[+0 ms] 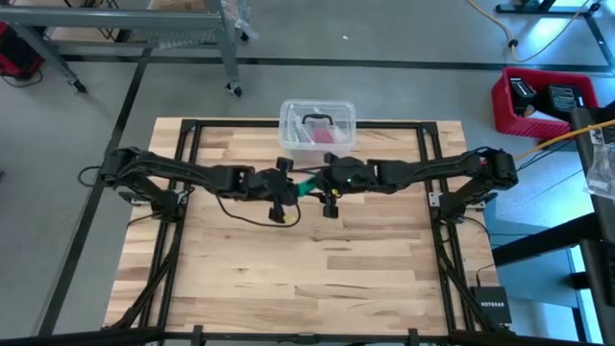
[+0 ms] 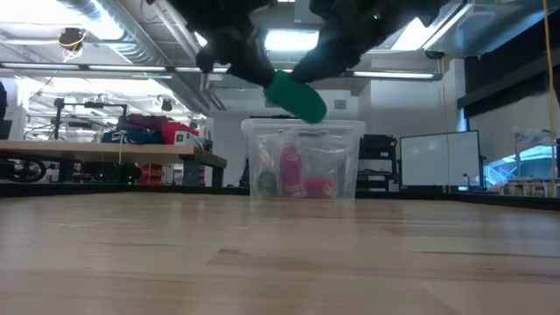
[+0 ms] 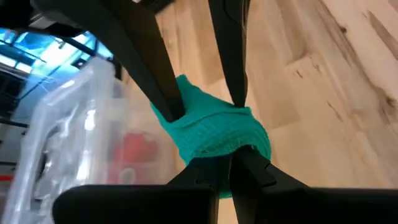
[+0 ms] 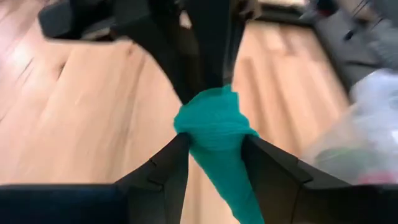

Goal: Roll bandage
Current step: Roll the green bandage

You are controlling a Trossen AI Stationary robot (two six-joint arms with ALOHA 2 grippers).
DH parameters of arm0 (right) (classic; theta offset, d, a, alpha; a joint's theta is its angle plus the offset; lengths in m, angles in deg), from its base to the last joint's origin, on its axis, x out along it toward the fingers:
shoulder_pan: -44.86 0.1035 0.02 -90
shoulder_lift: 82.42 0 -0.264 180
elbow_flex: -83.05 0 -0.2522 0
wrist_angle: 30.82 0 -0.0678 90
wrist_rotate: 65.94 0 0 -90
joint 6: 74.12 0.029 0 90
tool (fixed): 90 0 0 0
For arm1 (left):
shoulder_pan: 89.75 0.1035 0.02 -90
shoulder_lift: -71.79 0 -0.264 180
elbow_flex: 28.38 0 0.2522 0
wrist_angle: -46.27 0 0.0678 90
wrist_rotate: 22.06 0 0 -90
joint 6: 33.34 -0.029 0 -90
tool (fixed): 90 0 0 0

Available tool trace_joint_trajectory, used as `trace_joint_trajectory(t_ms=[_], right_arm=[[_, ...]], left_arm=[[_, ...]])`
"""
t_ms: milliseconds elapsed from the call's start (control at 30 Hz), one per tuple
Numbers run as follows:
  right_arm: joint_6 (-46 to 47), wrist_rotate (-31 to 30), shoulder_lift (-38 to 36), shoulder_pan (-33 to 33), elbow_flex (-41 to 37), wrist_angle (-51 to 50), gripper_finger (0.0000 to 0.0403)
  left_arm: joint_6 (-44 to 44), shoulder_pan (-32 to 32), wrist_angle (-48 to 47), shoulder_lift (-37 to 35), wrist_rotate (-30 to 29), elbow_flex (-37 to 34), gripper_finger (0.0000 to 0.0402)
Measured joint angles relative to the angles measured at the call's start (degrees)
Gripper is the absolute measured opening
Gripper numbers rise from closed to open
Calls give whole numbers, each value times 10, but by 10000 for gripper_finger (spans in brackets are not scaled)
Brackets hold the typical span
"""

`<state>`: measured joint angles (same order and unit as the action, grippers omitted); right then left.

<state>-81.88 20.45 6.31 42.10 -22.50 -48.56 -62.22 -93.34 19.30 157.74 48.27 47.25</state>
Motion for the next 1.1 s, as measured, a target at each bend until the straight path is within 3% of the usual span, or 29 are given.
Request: trace_joint_trajectory(t_ms=[300,467,667,1100], right_arm=[[-45,103,35,0,0,-34,161],[-41,61,38,1,0,-33,161],[-31,77,-8,1,0,-54,161],[-29,38,-60,1,0,-97,161]], left_arm=[[5,-6,-2,33,39,0,13],[31,-6,-12,36,32,0,13],[77,-6,-38,32,24,6,13],[119,-5,-40,33,21,5,13]])
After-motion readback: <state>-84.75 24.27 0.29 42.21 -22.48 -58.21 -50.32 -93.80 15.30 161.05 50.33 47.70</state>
